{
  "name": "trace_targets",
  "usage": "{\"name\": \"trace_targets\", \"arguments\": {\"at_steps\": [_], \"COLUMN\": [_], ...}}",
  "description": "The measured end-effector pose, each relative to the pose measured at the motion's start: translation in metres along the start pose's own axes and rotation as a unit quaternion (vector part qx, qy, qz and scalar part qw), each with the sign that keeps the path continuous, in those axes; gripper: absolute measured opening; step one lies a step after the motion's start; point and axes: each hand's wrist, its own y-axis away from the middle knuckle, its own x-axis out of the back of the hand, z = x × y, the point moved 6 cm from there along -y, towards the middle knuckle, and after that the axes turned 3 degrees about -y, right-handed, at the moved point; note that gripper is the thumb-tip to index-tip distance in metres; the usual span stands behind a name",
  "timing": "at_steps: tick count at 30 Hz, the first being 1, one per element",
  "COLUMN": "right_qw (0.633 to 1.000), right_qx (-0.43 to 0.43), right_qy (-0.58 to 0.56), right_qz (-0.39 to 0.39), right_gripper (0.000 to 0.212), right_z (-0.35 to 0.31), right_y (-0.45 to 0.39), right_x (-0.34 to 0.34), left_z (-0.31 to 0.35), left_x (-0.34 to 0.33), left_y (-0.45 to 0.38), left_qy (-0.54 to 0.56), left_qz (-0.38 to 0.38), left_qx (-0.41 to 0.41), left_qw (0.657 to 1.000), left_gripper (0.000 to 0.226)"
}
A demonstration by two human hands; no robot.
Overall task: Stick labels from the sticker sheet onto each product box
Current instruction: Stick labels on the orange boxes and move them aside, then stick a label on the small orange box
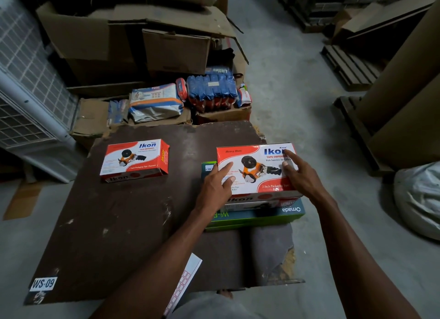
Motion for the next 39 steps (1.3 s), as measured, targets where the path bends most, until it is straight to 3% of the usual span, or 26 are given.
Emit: {"name": "trace_targets", "arguments": {"at_steps": [8, 12, 18, 22, 26, 30, 39], "right_qw": [0.999, 0.995, 0.976, 0.961, 0.952, 0.97, 0.954], "right_qx": [0.019, 0.052, 0.116, 0.179, 0.226, 0.194, 0.179], "right_qy": [0.035, 0.043, -0.019, -0.091, -0.149, -0.147, 0.048], "right_qz": [0.017, 0.076, 0.185, 0.192, 0.14, -0.02, -0.235], "right_gripper": [0.058, 0.067, 0.045, 0.029, 0.026, 0.035, 0.046], "right_z": [-0.001, -0.004, -0.05, -0.091, -0.119, -0.132, -0.148], "right_y": [0.001, 0.009, 0.06, 0.101, 0.137, 0.152, 0.135], "right_x": [0.004, 0.012, -0.009, -0.058, -0.128, -0.215, -0.366], "left_z": [-0.005, -0.004, -0.02, -0.066, -0.109, -0.158, -0.258], "left_x": [0.004, 0.017, 0.047, 0.074, 0.098, 0.119, 0.171], "left_y": [0.003, 0.01, 0.031, 0.05, 0.091, 0.131, 0.161], "left_qy": [0.017, 0.006, 0.011, 0.047, 0.094, 0.082, 0.032], "left_qz": [-0.004, 0.017, 0.058, 0.099, 0.142, 0.149, 0.135], "left_qx": [0.004, -0.002, 0.005, 0.022, 0.07, 0.125, 0.219], "left_qw": [1.0, 1.0, 0.998, 0.994, 0.983, 0.977, 0.966], "left_gripper": [0.065, 0.068, 0.066, 0.06, 0.058, 0.061, 0.057]}}
